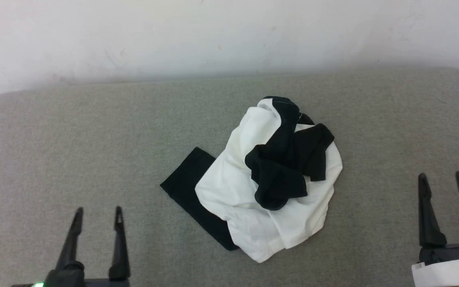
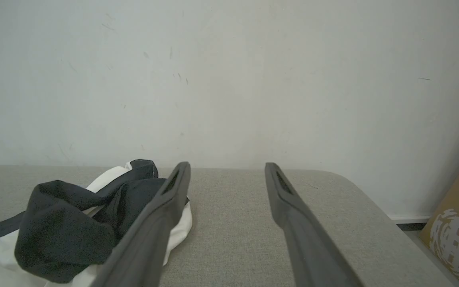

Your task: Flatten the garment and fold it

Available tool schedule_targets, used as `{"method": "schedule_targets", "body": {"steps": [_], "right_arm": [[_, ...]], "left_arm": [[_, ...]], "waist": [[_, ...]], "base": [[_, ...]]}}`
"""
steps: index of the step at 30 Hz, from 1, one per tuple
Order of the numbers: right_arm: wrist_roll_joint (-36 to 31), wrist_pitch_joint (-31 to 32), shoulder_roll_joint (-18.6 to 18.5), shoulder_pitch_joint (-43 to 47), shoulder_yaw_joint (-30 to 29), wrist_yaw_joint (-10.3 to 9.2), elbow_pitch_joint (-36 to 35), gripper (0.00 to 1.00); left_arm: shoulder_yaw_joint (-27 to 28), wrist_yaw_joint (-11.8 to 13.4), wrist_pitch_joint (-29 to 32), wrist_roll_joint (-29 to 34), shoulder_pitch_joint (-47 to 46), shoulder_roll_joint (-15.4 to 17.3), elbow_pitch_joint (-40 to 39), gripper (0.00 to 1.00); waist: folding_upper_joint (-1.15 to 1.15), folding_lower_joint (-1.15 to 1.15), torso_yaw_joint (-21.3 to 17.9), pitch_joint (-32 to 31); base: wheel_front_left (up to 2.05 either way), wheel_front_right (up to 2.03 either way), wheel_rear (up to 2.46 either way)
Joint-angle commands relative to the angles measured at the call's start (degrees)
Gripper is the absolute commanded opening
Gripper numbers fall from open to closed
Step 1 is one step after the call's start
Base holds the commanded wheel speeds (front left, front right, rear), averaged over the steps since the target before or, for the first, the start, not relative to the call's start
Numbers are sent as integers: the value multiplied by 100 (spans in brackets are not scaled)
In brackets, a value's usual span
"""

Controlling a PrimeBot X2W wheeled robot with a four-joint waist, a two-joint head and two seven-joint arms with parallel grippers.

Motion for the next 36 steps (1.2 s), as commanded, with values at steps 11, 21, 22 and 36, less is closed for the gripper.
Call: {"method": "schedule_targets", "body": {"steps": [11, 21, 22, 36], "right_arm": [[77, 1017, 14, -648, 313, -5, 62, 100], [556, 3836, -368, -1392, 574, -5, 692, 100], [588, 3987, -369, -1437, 561, -5, 771, 100], [38, 4072, -116, -1942, 437, -5, 2201, 0]], "left_arm": [[137, -446, -32, 320, -356, -477, 66, 100], [107, -859, -33, 496, -687, -944, 324, 100], [111, -900, -33, 511, -712, -979, 369, 100], [247, -1429, -33, 674, -947, -1456, 764, 100]], "waist": [[0, 0, 183, 307], [0, 0, 672, 842], [0, 0, 729, 885], [0, 0, 1264, 1085]], "base": [[0, 0, 0], [0, 0, 0], [0, 0, 0], [0, 0, 0]]}}
